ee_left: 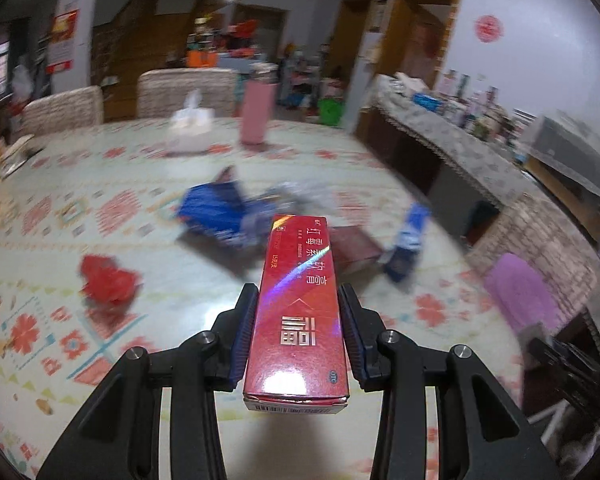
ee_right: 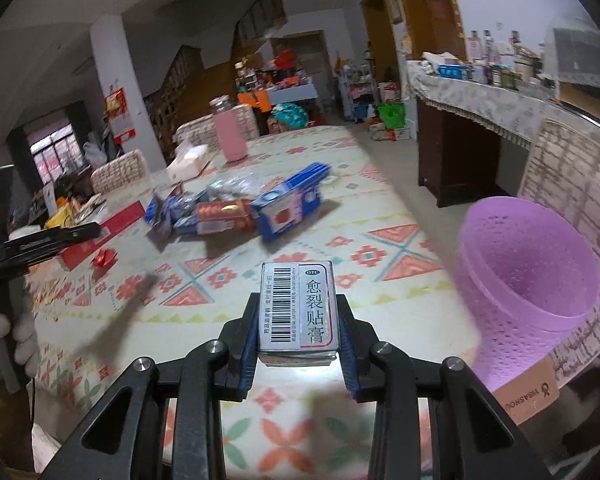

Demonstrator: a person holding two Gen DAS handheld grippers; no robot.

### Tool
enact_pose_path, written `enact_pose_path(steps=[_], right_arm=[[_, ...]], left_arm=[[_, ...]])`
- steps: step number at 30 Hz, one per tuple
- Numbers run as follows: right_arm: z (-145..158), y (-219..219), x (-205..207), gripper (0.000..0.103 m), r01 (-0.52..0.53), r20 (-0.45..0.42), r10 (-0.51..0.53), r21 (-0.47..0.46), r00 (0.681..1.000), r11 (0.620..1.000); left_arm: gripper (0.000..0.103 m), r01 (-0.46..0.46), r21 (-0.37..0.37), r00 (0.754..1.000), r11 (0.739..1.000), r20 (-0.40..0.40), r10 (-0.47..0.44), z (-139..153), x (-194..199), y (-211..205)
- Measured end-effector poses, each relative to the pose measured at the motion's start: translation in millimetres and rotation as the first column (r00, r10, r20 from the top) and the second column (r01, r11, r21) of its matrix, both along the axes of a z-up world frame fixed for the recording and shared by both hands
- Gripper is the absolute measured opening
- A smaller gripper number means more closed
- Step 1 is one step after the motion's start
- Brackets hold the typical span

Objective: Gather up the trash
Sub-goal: 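Carry both boxes over the purple wastebasket and open both tools to drop them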

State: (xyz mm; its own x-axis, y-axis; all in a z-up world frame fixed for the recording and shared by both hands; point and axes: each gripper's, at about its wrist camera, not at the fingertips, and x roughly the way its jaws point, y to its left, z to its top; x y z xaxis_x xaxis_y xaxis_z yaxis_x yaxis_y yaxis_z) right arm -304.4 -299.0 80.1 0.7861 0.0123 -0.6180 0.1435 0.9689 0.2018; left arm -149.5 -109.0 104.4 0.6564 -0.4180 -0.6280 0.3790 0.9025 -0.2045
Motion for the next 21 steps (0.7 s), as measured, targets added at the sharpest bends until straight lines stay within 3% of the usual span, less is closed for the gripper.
enact_pose_path(steps=[8, 14, 21], right_arm=[[15.5, -67.3, -26.9, 0.037, 0.14, 0.035, -0.139, -0.032, 0.99, 0.99], [19.1, -135.9, -39.8, 0.037, 0.26, 0.039, -0.26, 0.001, 0.965, 0.966], [10.3, -198.6, -43.6, 0.037, 0.349, 0.011, -0.35, 0.044, 0.937, 0.936]], left_arm=[[0.039, 0.236, 0.009, 0.972, 0.972, 0.006, -0.236, 24.2, -7.4, -113.5], [0.039, 0.415, 0.017, 0.91, 0.91, -0.016, -0.415, 30.7, -16.1, -213.9], [0.039, 0.549, 0.021, 0.834, 0.836, -0.083, -0.546, 20.3, -19.4, -324.0]])
